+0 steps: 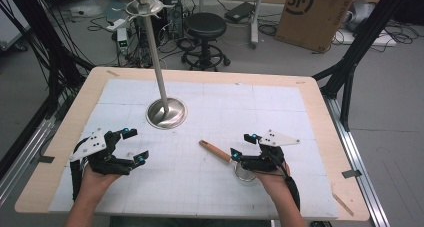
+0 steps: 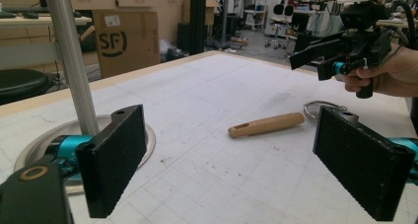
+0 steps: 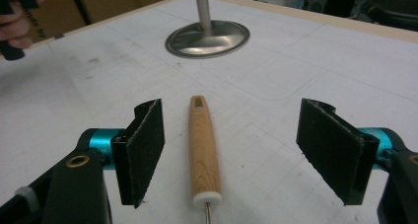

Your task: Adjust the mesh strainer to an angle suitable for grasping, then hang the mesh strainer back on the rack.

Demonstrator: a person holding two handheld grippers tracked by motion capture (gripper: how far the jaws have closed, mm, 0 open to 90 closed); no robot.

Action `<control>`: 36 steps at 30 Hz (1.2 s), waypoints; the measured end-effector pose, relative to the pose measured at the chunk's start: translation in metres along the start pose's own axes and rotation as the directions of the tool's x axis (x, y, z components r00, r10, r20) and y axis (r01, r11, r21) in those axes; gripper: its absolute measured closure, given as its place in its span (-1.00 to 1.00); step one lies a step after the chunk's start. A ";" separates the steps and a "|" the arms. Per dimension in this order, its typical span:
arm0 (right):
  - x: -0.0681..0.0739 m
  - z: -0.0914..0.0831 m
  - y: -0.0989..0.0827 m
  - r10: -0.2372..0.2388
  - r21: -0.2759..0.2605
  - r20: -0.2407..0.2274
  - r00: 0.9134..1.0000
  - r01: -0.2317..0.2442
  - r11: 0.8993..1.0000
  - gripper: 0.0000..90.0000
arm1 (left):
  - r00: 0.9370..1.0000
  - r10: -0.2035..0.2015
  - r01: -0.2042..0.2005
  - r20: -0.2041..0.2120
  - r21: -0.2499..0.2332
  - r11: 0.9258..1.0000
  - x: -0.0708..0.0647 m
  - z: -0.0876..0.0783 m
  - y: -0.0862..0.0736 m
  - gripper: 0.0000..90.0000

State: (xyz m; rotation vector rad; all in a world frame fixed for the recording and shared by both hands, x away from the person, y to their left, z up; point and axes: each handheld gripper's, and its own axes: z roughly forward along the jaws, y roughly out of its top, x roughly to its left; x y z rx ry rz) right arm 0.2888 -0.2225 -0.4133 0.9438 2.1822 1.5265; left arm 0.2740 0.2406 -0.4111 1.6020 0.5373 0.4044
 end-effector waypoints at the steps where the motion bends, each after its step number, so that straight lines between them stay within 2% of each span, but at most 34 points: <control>1: -0.001 0.000 0.000 0.000 0.001 0.010 1.000 0.000 1.000 -0.43 | 1.000 0.000 0.000 -0.002 -0.002 1.000 0.000 0.000 0.000 -0.70; 4: -0.001 -0.001 -0.002 0.018 0.006 0.014 1.000 -0.018 1.000 -0.43 | 1.000 0.002 -0.002 -0.005 -0.003 1.000 -0.001 0.000 0.001 -0.70; 14: 0.000 0.000 -0.001 0.018 0.010 0.012 1.000 -0.018 1.000 -0.43 | 1.000 0.004 -0.004 0.002 0.003 1.000 -0.002 0.000 0.001 -0.70; 24: 0.004 0.003 0.001 -0.007 0.058 0.025 1.000 0.006 0.998 -0.40 | 1.000 0.000 0.000 -0.006 -0.003 1.000 0.000 0.000 0.002 -0.70; 30: 0.007 0.010 0.002 -0.014 0.111 0.020 1.000 0.011 0.994 -0.40 | 1.000 -0.001 0.001 -0.004 -0.007 1.000 -0.001 0.001 0.002 -0.70; 36: 0.011 0.022 0.000 -0.060 0.211 0.011 0.998 0.057 0.976 -0.34 | 1.000 -0.004 0.004 -0.004 -0.006 1.000 0.002 0.001 0.001 -0.70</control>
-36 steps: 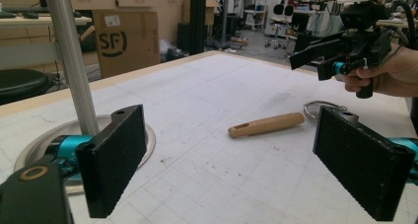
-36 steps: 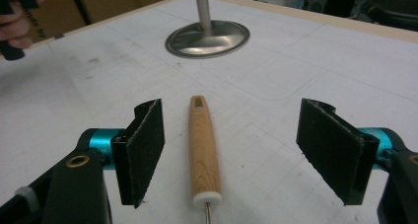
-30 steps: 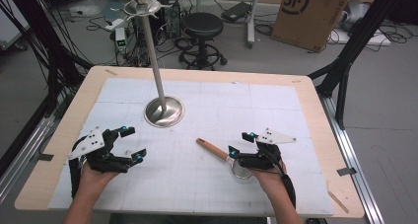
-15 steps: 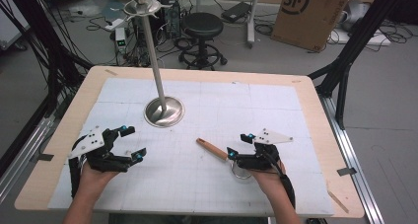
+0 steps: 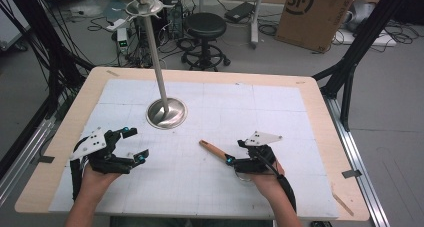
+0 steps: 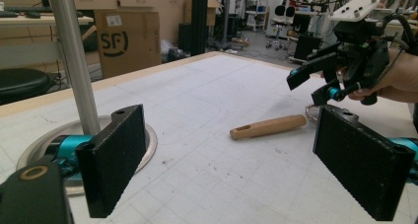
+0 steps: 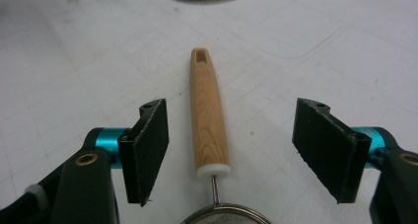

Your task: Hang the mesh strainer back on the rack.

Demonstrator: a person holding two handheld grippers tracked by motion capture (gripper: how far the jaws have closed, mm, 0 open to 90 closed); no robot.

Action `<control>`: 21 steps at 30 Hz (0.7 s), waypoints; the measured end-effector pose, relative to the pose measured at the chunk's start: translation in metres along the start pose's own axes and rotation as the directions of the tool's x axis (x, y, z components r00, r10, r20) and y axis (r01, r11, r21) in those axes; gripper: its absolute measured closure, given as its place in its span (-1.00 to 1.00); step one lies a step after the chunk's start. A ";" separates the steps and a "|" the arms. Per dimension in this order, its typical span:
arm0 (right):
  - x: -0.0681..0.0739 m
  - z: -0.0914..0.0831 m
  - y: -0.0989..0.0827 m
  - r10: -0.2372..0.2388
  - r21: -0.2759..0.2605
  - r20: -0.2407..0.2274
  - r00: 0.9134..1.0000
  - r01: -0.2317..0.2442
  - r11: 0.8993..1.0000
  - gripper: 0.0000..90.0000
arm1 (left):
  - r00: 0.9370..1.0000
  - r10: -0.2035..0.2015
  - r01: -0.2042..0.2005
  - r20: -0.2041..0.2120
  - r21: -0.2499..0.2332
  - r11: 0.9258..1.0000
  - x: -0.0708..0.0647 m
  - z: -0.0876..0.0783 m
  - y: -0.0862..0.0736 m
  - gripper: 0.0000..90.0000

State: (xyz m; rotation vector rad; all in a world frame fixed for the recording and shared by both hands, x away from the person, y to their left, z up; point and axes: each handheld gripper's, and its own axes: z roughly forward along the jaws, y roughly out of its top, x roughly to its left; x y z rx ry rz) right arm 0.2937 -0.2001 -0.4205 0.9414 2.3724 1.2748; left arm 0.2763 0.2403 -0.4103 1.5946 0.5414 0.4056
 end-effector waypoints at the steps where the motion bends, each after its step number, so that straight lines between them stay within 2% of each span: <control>1: 0.000 0.002 0.000 -0.008 0.018 -0.001 1.000 0.008 1.000 -0.33 | 1.000 -0.003 0.003 -0.001 -0.004 1.000 0.000 0.000 0.000 -0.70; 3: 0.002 0.006 0.002 -0.015 0.059 -0.002 1.000 0.016 0.998 -0.31 | 1.000 -0.002 0.002 -0.002 -0.006 1.000 -0.001 -0.001 0.001 -0.70; 4: 0.002 0.006 0.002 -0.015 0.059 -0.002 1.000 0.016 0.998 -0.31 | 1.000 -0.001 0.001 -0.002 -0.007 1.000 -0.001 -0.001 0.001 -0.70; 5: 0.003 0.009 0.003 -0.031 0.084 -0.003 1.000 0.031 0.996 -0.30 | 1.000 0.002 -0.002 -0.001 -0.007 1.000 -0.001 -0.001 0.001 -0.70; 10: 0.004 0.013 0.008 -0.061 0.135 -0.011 0.998 0.062 0.989 -0.26 | 1.000 0.005 -0.005 -0.001 -0.008 1.000 -0.003 -0.001 0.002 -0.70; 11: 0.004 0.015 0.011 -0.071 0.168 -0.015 0.997 0.073 0.983 -0.24 | 1.000 0.004 -0.004 -0.001 -0.007 1.000 -0.003 -0.001 0.003 -0.70; 12: 0.004 0.015 0.011 -0.071 0.168 -0.015 0.997 0.073 0.983 -0.24 | 1.000 0.003 -0.003 -0.001 -0.009 1.000 -0.004 -0.001 0.003 -0.70; 14: 0.005 0.018 0.016 -0.093 0.216 -0.020 0.995 0.095 0.972 -0.21 | 1.000 0.007 -0.007 0.003 -0.010 1.000 -0.004 -0.001 0.004 -0.70; 15: 0.005 0.018 0.016 -0.093 0.216 -0.020 0.995 0.095 0.972 -0.21 | 1.000 0.007 -0.007 0.003 -0.010 1.000 -0.005 -0.001 0.004 -0.70; 17: 0.004 0.021 0.018 -0.103 0.242 -0.023 0.994 0.105 0.964 -0.18 | 1.000 0.008 -0.008 0.004 -0.011 1.000 -0.005 0.000 0.004 -0.70; 19: 0.004 0.023 0.020 -0.109 0.282 -0.023 0.994 0.111 0.953 -0.17 | 1.000 0.010 -0.010 0.005 -0.010 1.000 -0.005 0.000 0.004 -0.70; 21: 0.004 0.024 0.021 -0.113 0.290 -0.024 0.993 0.115 0.950 -0.16 | 1.000 0.010 -0.010 0.005 -0.010 1.000 -0.005 -0.001 0.004 -0.70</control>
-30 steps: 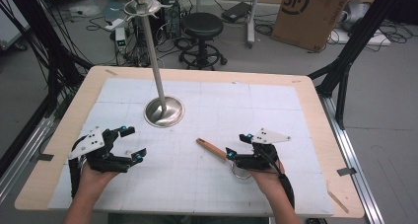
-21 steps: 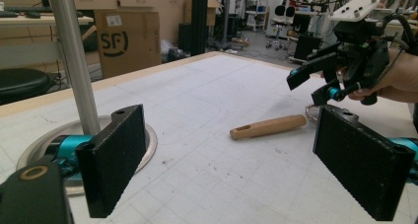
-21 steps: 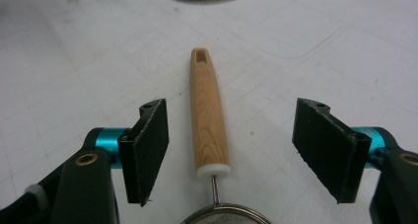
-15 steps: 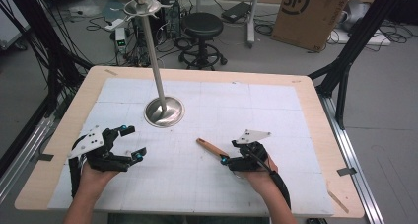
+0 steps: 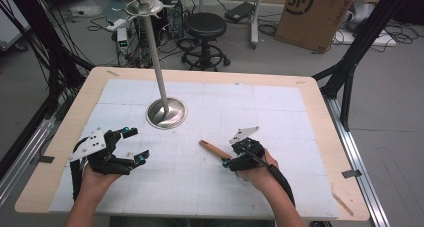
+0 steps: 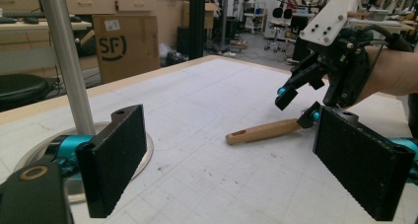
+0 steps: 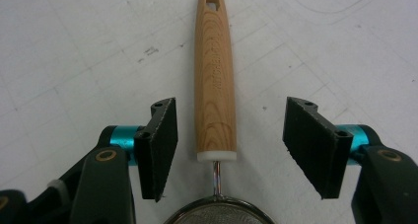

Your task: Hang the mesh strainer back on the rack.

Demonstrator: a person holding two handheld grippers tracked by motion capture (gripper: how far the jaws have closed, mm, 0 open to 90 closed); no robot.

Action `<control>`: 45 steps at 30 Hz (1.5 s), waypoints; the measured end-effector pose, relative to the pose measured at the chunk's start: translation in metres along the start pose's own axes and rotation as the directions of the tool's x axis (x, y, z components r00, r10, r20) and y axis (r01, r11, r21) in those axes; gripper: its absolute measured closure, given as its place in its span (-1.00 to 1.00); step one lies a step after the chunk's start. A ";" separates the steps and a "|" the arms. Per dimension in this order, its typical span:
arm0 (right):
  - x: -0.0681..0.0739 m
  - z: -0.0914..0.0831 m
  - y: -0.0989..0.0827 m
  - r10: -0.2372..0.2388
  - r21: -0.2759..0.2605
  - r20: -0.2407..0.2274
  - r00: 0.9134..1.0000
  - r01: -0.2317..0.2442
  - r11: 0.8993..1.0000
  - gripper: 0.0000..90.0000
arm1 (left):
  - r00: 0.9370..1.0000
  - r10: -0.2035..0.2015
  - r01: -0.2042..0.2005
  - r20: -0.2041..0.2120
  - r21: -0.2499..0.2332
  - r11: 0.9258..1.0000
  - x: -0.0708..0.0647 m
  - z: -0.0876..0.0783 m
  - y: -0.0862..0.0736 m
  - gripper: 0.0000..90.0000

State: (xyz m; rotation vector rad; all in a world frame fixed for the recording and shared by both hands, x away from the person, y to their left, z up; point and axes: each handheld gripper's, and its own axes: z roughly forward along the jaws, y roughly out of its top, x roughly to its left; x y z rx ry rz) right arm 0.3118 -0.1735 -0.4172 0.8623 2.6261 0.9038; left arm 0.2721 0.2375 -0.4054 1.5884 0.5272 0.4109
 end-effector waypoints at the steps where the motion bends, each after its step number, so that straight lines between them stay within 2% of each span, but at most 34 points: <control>1: 0.000 0.001 0.001 0.000 0.011 0.000 1.000 0.000 1.000 -0.15 | 1.000 -0.001 0.001 0.000 0.000 1.000 0.000 0.000 0.000 -0.70; 7: 0.001 0.006 0.002 -0.014 0.065 -0.006 1.000 0.015 0.998 -0.06 | 1.000 0.002 -0.002 0.002 -0.003 1.000 0.001 -0.001 0.001 -0.70; 12: 0.000 0.009 0.005 -0.024 0.107 -0.033 0.999 0.027 0.994 0.11 | 1.000 0.000 0.000 -0.003 -0.002 1.000 0.001 -0.001 0.001 -0.70; 15: -0.002 0.009 0.009 -0.031 0.150 -0.041 0.999 0.037 0.988 0.18 | 1.000 -0.001 0.001 -0.002 0.003 1.000 0.001 0.000 0.000 -0.70; 19: -0.002 0.014 0.015 -0.033 0.208 -0.082 0.996 0.050 0.977 0.21 | 1.000 0.000 0.000 0.003 0.003 1.000 0.000 0.001 0.000 -0.70; 22: -0.002 0.015 0.019 -0.038 0.240 -0.078 0.996 0.056 0.969 0.21 | 1.000 0.000 0.000 0.005 0.004 1.000 -0.001 0.001 0.000 -0.70; 26: -0.002 0.017 0.025 -0.016 0.278 -0.075 0.997 0.037 0.960 0.21 | 1.000 -0.003 0.003 0.005 0.002 1.000 0.000 0.000 0.000 -0.70; 29: -0.002 0.018 0.026 -0.024 0.287 -0.074 0.997 0.044 0.957 0.22 | 1.000 -0.001 0.001 0.005 0.002 1.000 0.000 0.000 0.000 -0.70; 33: -0.002 0.018 0.027 -0.032 0.277 -0.080 0.996 0.053 0.959 0.42 | 1.000 0.001 -0.001 0.006 0.007 1.000 0.000 0.001 0.000 -0.70; 40: -0.003 0.018 0.027 -0.029 0.280 -0.088 0.996 0.053 0.959 0.48 | 1.000 -0.002 0.002 0.007 0.010 1.000 -0.001 0.002 -0.001 -0.70; 45: -0.002 0.019 0.029 -0.052 0.286 -0.090 0.995 0.076 0.955 0.50 | 1.000 -0.002 0.001 0.008 0.015 1.000 -0.001 0.002 -0.001 -0.70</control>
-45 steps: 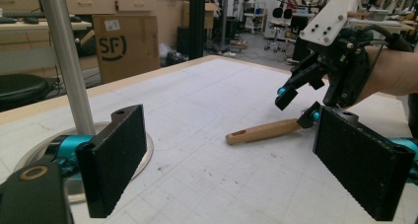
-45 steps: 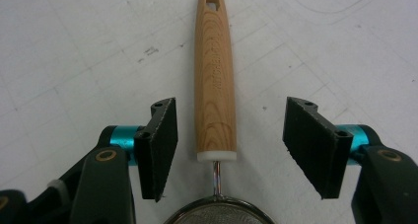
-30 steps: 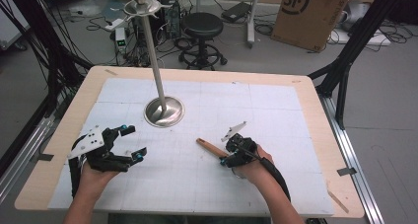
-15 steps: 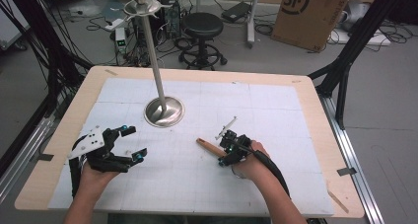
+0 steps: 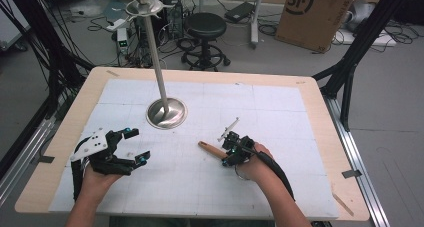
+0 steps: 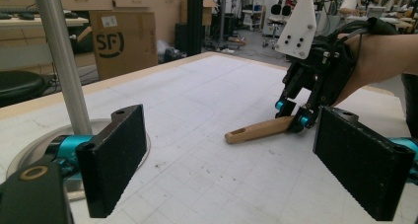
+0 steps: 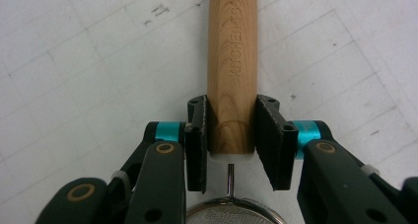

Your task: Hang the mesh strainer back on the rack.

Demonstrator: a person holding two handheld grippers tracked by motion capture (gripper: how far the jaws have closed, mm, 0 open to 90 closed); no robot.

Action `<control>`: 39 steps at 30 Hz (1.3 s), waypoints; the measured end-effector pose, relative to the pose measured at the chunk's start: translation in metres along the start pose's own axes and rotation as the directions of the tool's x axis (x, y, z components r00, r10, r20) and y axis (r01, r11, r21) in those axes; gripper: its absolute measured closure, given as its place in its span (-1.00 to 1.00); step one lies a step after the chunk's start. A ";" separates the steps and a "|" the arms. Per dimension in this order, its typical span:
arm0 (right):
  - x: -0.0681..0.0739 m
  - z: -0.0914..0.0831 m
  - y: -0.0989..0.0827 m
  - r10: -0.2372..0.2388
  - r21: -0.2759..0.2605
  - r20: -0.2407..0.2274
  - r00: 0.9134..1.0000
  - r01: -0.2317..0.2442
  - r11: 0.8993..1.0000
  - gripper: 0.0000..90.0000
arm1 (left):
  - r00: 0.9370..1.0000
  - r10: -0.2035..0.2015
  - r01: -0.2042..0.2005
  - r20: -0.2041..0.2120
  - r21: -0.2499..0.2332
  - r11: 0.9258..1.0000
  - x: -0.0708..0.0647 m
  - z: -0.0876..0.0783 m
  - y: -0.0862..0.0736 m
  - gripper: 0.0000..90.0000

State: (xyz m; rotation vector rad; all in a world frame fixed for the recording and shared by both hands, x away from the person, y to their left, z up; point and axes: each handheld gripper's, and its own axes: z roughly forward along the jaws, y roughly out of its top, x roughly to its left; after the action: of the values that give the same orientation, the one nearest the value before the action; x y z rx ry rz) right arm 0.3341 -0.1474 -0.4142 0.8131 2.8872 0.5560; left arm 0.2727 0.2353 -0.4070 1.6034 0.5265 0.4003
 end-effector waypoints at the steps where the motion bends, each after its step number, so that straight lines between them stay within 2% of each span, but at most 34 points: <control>1: 0.001 0.000 0.000 0.001 0.005 0.002 1.000 -0.001 1.000 0.51 | 1.000 0.000 0.000 0.000 -0.001 1.000 0.000 0.000 0.000 -0.70; 7: 0.003 -0.001 0.001 -0.020 0.005 0.014 1.000 0.020 1.000 0.52 | 1.000 0.001 -0.001 -0.002 -0.001 1.000 0.001 -0.001 0.000 -0.70; 10: 0.004 -0.002 0.001 -0.021 -0.013 0.031 0.999 0.021 1.000 0.52 | 1.000 0.002 -0.002 -0.002 0.000 1.000 0.001 -0.001 0.000 -0.70; 14: 0.004 -0.012 0.001 -0.010 -0.079 0.032 0.999 0.013 0.997 0.52 | 1.000 -0.001 0.001 -0.003 -0.003 1.000 0.001 -0.001 0.000 -0.70; 19: 0.004 -0.027 -0.001 -0.011 -0.194 0.034 0.999 0.017 0.981 0.51 | 1.000 -0.002 0.002 -0.003 -0.005 1.000 0.001 -0.001 0.000 -0.70; 23: 0.006 -0.037 -0.003 -0.018 -0.273 0.015 1.000 0.022 0.962 0.52 | 1.000 -0.003 0.003 -0.004 -0.005 1.000 0.001 -0.001 0.000 -0.70; 24: 0.006 -0.039 -0.003 -0.026 -0.298 0.017 1.000 0.029 0.954 0.51 | 1.000 -0.003 0.003 -0.003 -0.006 1.000 0.001 -0.001 0.000 -0.70; 30: 0.005 -0.049 -0.007 -0.011 -0.413 -0.006 1.000 0.007 0.911 0.51 | 1.000 -0.001 0.001 -0.005 -0.006 1.000 0.001 -0.002 0.001 -0.70; 35: 0.001 -0.055 -0.009 0.007 -0.489 -0.026 1.000 -0.018 0.872 0.51 | 1.000 -0.002 0.002 -0.005 -0.009 1.000 0.001 -0.002 0.001 -0.70; 39: -0.001 -0.060 -0.010 0.014 -0.550 -0.043 0.999 -0.035 0.834 0.51 | 1.000 -0.003 0.003 -0.004 -0.009 1.000 0.001 -0.002 0.001 -0.70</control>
State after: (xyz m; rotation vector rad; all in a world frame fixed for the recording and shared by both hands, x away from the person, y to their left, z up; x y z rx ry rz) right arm 0.3194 -0.1748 -0.3617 0.7406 2.5136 1.3351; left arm 0.2725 0.2377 -0.4060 1.5934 0.5292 0.4034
